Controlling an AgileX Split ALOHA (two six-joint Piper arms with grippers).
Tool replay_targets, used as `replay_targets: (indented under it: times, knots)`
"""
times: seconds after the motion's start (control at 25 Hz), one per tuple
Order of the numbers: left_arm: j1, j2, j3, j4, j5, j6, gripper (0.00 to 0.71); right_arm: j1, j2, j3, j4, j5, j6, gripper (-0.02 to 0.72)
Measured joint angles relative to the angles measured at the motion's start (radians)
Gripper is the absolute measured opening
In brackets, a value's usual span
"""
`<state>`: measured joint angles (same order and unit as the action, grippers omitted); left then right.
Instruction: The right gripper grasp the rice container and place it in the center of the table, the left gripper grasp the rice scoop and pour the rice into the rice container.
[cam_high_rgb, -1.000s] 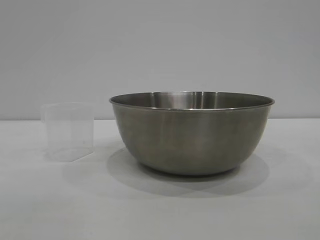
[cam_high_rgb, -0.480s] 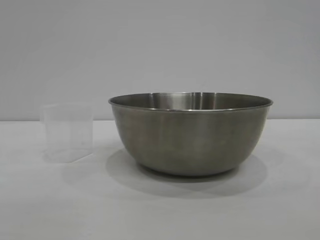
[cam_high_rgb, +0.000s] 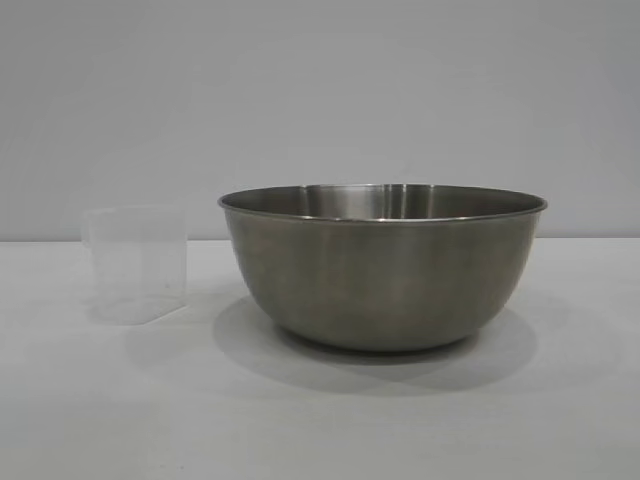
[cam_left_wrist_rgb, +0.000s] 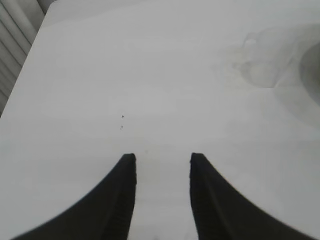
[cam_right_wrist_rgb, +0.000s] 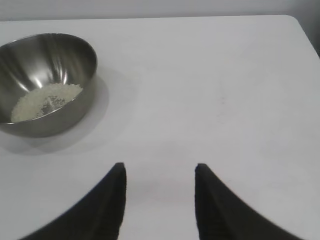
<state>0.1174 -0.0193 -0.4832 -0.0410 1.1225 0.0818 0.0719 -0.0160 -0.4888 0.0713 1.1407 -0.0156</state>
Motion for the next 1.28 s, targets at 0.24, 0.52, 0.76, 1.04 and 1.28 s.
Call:
replay_targets:
  times: [0.24, 0.52, 0.76, 1.04, 1.28]
  knots:
    - [-0.002, 0.000, 0.000, 0.000, 0.000, 0.000, 0.216, -0.002, 0.000, 0.000, 0.000, 0.000, 0.000, 0.263]
    - [-0.002, 0.000, 0.000, 0.000, 0.000, 0.000, 0.216, -0.031, 0.000, 0.000, 0.004, 0.000, 0.000, 0.263]
    - [-0.002, 0.000, 0.000, 0.000, 0.000, 0.000, 0.216, -0.033, 0.000, 0.000, 0.004, 0.000, 0.000, 0.263]
    - [-0.002, 0.000, 0.000, 0.000, 0.000, 0.000, 0.216, -0.033, 0.000, 0.000, 0.004, 0.000, 0.000, 0.263]
    - [-0.002, 0.000, 0.000, 0.000, 0.000, 0.000, 0.216, -0.033, 0.000, 0.000, 0.004, 0.000, 0.000, 0.263]
